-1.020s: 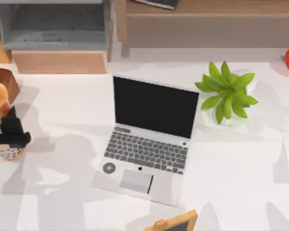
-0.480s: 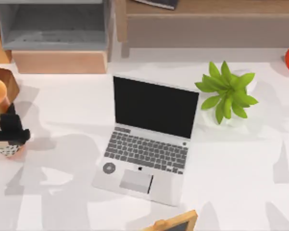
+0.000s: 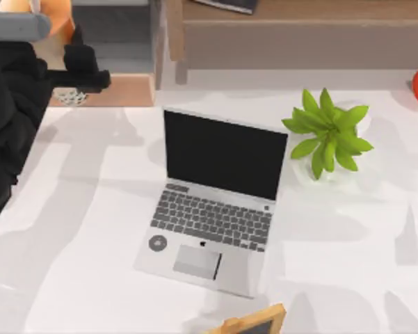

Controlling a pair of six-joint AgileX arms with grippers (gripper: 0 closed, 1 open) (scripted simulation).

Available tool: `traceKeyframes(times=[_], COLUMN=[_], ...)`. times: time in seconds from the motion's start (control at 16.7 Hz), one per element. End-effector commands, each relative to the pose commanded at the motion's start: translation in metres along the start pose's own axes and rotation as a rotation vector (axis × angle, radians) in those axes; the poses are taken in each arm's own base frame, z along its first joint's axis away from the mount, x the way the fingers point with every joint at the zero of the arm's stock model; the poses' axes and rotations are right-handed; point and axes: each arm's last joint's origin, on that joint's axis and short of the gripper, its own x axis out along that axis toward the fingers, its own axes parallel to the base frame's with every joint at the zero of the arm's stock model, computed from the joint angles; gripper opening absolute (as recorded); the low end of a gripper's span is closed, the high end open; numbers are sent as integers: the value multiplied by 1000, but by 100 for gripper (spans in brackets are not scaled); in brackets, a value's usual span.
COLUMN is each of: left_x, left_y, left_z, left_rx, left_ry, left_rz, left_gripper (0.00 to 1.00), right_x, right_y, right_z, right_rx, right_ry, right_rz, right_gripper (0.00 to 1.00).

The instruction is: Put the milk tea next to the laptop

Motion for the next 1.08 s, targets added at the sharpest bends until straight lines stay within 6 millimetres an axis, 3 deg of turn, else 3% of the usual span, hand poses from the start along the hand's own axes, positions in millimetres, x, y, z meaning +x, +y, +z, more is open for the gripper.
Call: traceKeyframes(times=[0.12,0.24,0.54,0.84,1.08], left_x=[21,32,38,24,0], left_y=[-35,-70,-148,-219,-276], left_z=[31,50,69,69,51], left_rx=[-33,-70,-162,-237,-254], left_ry=[-75,-106,-100,-48,30], left_rz=[-25,-42,-58,-51,-41], left_gripper=[0,0,0,0,0], right_x=[0,0,0,0,0], right_y=[0,0,0,0,0], right_z=[0,0,0,0,0], right_rx=[0,0,0,0,0], right_ry=[0,0,0,0,0], right_rz=[0,0,0,0,0], right_gripper=[100,100,100,100,100])
